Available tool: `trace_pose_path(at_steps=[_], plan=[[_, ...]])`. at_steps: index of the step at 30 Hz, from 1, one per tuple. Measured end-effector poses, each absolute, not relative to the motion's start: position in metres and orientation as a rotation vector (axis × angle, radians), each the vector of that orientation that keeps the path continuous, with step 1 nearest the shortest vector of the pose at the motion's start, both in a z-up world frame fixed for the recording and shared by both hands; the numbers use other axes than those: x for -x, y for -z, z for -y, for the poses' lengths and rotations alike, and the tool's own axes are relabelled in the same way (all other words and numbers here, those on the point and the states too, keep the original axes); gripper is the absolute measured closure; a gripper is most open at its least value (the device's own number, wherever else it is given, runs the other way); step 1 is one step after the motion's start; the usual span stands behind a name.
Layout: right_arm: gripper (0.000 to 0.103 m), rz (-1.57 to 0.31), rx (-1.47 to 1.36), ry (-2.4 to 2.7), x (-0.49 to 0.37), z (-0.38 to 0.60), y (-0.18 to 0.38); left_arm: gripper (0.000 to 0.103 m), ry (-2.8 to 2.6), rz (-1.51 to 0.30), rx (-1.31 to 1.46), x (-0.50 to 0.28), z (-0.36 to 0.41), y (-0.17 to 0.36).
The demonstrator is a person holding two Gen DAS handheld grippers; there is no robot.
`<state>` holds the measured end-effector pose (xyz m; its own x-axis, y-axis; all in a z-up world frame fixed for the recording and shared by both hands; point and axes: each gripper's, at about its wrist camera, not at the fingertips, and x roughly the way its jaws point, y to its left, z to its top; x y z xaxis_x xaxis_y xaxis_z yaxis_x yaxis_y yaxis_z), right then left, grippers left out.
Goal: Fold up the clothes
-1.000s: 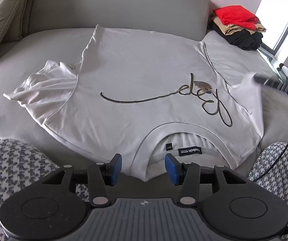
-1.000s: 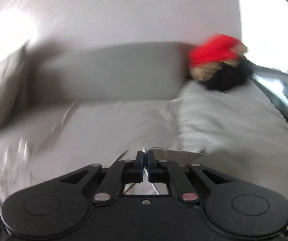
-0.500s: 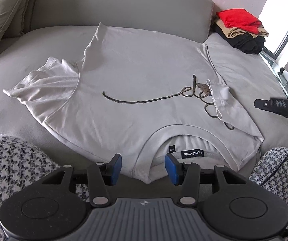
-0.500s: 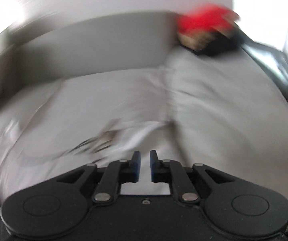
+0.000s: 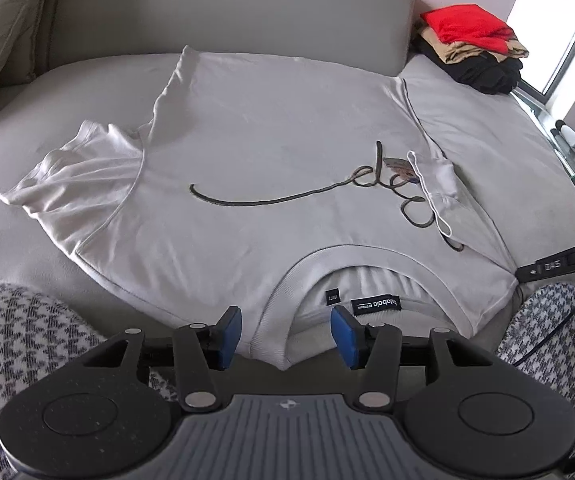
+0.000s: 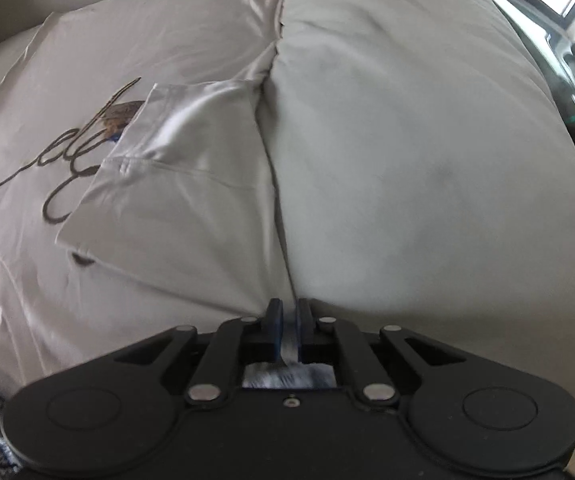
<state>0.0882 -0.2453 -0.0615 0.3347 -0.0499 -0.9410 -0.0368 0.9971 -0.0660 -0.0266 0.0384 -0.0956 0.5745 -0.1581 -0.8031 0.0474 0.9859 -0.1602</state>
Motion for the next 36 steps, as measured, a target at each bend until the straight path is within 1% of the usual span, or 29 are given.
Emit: trace_pose_path(at_steps=[2, 5, 8, 10, 14, 15, 17, 22, 26, 31, 34, 36], plan=[[0.095, -1.19, 0.039, 0.012, -0.079, 0.25, 0.051, 0.052, 0.119, -0.952, 0.124, 0.027, -0.04, 0.096], [0.094, -1.059, -0.055, 0.016, -0.081, 0.258, 0.034, 0.051, 0.103, -0.957, 0.132, 0.025, -0.043, 0.098], [0.094, -0.928, -0.228, -0.024, -0.089, 0.265, 0.022, 0.049, 0.095, -0.958, 0.133, 0.025, -0.044, 0.097], [0.094, -0.887, -0.338, -0.04, -0.1, 0.265, 0.022, 0.046, 0.092, -0.955, 0.127, 0.025, -0.044, 0.096], [0.095, -0.87, -0.428, -0.062, -0.132, 0.252, 0.036, 0.036, 0.085, -0.937, 0.088, 0.025, -0.041, 0.092], [0.095, -0.869, -0.446, -0.067, -0.139, 0.249, 0.039, 0.035, 0.08, -0.932, 0.076, 0.025, -0.04, 0.091], [0.095, -0.893, -0.449, -0.073, -0.153, 0.241, 0.046, 0.03, 0.067, -0.921, 0.055, 0.025, -0.04, 0.089], [0.095, -0.984, -0.398, -0.012, -0.167, 0.228, 0.064, 0.023, 0.066, -0.918, 0.047, 0.019, -0.038, 0.088], [0.094, -0.966, -0.418, -0.042, -0.175, 0.221, 0.075, 0.022, 0.074, -0.933, 0.042, 0.015, -0.035, 0.092], [0.089, -0.904, -0.552, -0.134, -0.185, 0.232, 0.073, 0.022, 0.064, -0.947, 0.037, 0.014, -0.037, 0.095], [0.089, -0.864, -0.621, -0.174, -0.19, 0.238, 0.07, 0.021, 0.052, -0.946, 0.058, 0.012, -0.042, 0.096], [0.089, -0.867, -0.565, -0.084, -0.187, 0.242, 0.066, 0.021, 0.054, -0.951, 0.075, 0.009, -0.044, 0.097]])
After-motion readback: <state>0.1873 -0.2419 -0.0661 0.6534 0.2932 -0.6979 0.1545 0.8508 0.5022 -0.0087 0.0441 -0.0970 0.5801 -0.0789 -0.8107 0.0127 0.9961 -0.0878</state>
